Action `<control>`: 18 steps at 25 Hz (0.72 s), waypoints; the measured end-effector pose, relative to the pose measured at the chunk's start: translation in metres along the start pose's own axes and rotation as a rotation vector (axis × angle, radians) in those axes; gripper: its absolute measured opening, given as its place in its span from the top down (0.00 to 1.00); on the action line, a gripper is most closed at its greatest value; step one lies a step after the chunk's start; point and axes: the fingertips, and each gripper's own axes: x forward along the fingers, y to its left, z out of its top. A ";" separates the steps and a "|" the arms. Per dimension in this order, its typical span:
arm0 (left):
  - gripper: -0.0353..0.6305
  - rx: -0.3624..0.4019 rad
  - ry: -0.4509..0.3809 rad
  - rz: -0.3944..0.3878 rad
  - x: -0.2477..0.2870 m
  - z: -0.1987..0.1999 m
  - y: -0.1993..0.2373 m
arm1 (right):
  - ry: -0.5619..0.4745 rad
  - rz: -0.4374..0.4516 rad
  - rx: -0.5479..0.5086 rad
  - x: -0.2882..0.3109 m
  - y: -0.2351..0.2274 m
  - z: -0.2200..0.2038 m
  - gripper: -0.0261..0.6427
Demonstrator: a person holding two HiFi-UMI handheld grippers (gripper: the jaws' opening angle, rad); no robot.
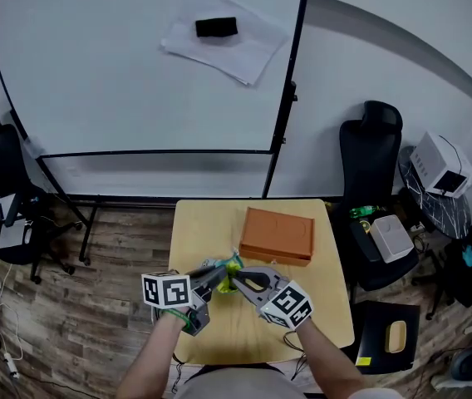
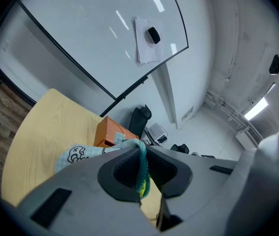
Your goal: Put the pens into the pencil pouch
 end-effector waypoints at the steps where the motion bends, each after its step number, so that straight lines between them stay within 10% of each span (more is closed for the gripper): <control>1: 0.89 0.003 0.002 -0.007 0.000 0.000 -0.003 | 0.011 -0.002 -0.004 0.002 0.000 -0.003 0.89; 18: 0.90 0.077 0.048 0.068 -0.003 -0.007 0.005 | 0.088 -0.036 -0.034 -0.008 -0.002 -0.006 0.67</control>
